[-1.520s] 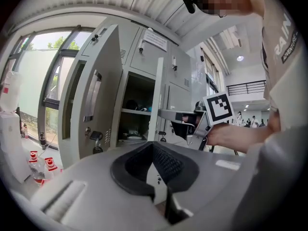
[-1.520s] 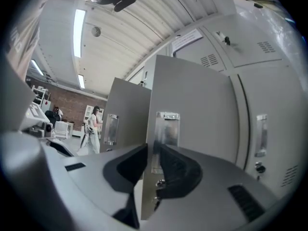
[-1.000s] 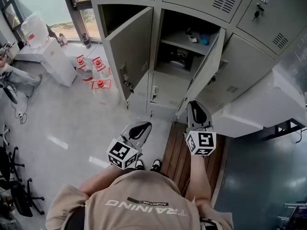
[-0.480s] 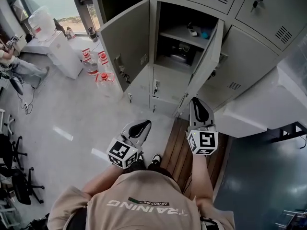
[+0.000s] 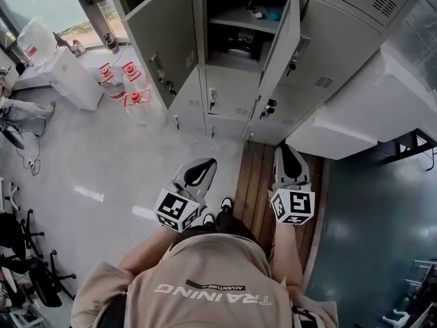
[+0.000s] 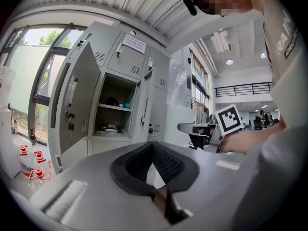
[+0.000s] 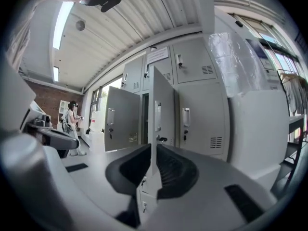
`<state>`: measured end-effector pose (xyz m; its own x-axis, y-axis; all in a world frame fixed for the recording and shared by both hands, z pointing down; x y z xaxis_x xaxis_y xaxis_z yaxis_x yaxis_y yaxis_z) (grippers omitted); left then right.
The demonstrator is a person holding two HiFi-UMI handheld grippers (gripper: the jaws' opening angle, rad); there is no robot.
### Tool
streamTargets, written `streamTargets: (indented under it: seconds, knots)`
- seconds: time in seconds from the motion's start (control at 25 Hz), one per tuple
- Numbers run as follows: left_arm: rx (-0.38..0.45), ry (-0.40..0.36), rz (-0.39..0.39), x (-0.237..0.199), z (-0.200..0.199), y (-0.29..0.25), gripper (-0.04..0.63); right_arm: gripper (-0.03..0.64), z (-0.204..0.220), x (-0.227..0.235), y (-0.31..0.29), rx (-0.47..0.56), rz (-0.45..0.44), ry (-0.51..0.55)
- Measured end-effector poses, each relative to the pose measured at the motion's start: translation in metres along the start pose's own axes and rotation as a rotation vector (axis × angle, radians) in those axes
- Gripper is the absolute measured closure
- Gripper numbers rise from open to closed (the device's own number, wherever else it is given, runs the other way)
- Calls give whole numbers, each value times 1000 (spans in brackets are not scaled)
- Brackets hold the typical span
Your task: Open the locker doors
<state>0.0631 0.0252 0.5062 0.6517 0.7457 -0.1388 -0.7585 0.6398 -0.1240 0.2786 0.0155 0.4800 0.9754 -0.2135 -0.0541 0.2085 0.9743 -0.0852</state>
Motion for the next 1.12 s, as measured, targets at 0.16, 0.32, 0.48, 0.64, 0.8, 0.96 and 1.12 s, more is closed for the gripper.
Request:
streamTargets:
  seconds: [0.16, 0.32, 0.48, 0.64, 0.8, 0.96, 1.12]
  knots:
    - [4, 2, 53, 11, 10, 0, 588, 601, 15, -9, 44, -39, 47, 7]
    - [-16, 14, 113, 35, 14, -7, 588, 606, 16, 0, 82, -46, 99, -4]
    - [-24, -14, 151, 56, 9, -24, 588, 606, 11, 13, 97, -15, 117, -11]
    - [-28, -30, 168, 83, 6, -48, 588, 606, 12, 32, 102, 2, 93, -4]
    - [-28, -33, 145, 102, 1, -86, 588, 606, 9, 64, 93, 18, 34, 13]
    - [-2, -33, 72, 126, -10, -124, 588, 606, 9, 108, 82, 19, -69, 45]
    - [-2, -21, -56, 144, -40, -147, 588, 606, -13, 145, 70, 26, -199, 7]
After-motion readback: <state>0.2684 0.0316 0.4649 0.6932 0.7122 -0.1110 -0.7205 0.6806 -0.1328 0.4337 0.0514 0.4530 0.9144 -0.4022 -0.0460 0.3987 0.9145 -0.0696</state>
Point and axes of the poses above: the fingertips, and each gripper's own axes: y backward along the fingers, x to its right, z out of its underside, the point moved 4 cm from there along y, backward along the fingers, and after that the axes turned 1 degree about y, right-handed, at the moved point
